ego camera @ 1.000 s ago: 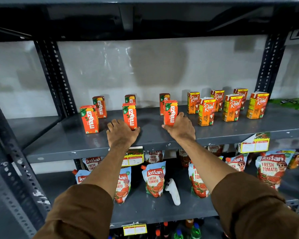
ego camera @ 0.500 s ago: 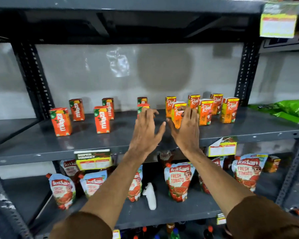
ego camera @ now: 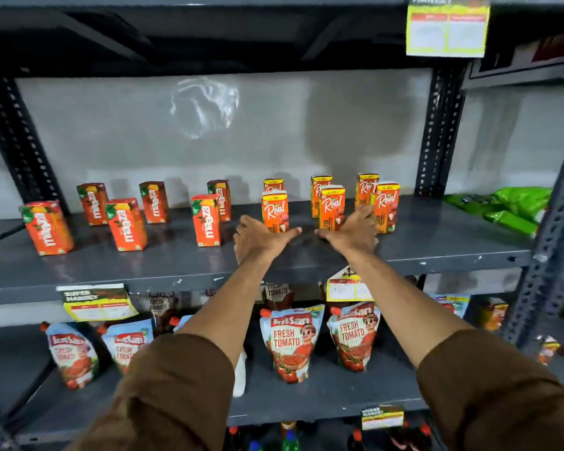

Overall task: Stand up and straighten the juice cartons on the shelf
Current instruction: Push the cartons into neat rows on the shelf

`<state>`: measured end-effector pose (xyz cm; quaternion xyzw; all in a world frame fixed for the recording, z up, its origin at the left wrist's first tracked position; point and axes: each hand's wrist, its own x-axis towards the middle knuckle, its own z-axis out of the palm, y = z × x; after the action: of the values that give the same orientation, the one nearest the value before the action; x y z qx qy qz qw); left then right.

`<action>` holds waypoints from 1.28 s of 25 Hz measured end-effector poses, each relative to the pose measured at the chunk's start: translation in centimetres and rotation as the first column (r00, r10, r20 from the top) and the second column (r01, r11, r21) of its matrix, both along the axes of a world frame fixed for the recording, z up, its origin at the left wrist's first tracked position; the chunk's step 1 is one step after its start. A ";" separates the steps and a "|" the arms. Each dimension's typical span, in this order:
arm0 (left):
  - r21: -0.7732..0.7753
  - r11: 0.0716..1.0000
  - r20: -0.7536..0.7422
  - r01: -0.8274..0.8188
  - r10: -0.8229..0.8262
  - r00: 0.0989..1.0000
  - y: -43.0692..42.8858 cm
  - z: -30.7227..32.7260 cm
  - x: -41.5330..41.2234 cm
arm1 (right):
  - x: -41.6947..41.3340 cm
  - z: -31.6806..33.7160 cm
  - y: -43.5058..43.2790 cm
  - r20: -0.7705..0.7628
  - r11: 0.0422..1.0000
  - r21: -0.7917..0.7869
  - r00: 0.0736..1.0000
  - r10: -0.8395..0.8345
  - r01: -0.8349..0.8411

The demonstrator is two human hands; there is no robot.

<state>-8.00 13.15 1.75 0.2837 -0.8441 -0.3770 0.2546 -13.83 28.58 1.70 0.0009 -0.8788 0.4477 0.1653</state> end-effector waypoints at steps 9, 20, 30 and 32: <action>-0.318 0.948 -0.020 -0.007 0.001 1.000 0.6 -1.7 -0.1 | -0.4 -0.4 -0.9 -0.002 0.988 0.157 1.000 -0.003 0.003; -0.377 0.926 0.014 -0.006 0.012 1.000 0.6 -1.8 -0.4 | 0.5 -0.6 -0.6 -0.068 0.973 0.231 0.997 0.032 -0.016; -0.402 0.916 0.035 0.000 0.016 0.999 0.6 -1.8 -0.4 | 0.5 -0.8 -0.6 -0.074 0.964 0.265 0.997 0.029 -0.009; -0.414 0.910 0.042 0.003 0.016 0.999 0.7 -1.7 -0.4 | 0.5 -0.8 -0.7 -0.081 0.964 0.264 0.996 0.031 -0.009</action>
<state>-8.36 13.83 0.01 0.2343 -0.9094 -0.1823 0.2913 -13.30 27.92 0.88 0.0508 -0.9227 0.3281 0.1962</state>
